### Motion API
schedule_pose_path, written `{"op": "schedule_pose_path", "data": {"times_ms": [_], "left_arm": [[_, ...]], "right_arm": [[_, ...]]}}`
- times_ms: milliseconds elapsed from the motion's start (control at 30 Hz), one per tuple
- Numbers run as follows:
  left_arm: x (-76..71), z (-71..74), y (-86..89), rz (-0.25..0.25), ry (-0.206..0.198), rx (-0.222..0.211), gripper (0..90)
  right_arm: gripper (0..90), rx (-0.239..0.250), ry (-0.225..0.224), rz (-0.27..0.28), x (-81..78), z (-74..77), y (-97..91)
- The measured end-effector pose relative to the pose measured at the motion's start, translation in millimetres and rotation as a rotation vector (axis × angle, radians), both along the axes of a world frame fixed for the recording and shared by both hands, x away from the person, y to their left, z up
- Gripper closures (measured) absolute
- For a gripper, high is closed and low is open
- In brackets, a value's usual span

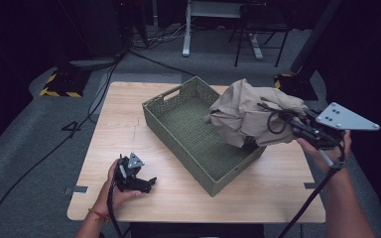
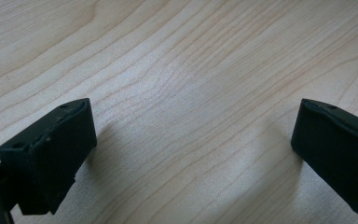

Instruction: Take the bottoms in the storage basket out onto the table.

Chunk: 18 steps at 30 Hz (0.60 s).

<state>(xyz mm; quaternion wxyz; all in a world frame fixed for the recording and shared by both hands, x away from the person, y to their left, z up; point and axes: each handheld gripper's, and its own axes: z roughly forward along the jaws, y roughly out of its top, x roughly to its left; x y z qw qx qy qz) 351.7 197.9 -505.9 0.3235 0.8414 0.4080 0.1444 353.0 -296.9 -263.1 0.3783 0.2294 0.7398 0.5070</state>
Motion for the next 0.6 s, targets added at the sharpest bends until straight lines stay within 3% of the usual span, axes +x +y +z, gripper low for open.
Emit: {"op": "schedule_pose_path", "data": {"times_ms": [133, 267, 533, 600], "left_arm": [[0.0, 0.0, 0.0, 0.000, 0.000, 0.000, 0.3], [0.0, 0.0, 0.0, 0.000, 0.000, 0.000, 0.3], [0.0, 0.0, 0.0, 0.000, 0.000, 0.000, 0.3], [0.0, 0.0, 0.0, 0.000, 0.000, 0.000, 0.3]], "right_arm": [[67.8, 0.017, -0.038, -0.027, -22.5, 13.7, -25.3], [67.8, 0.027, -0.056, -0.041, -37.0, 17.9, -40.7], [67.8, 0.059, -0.054, -0.056, -69.2, 10.4, -75.3], [67.8, 0.063, -0.037, -0.057, -79.9, 0.6, -86.5]]}}
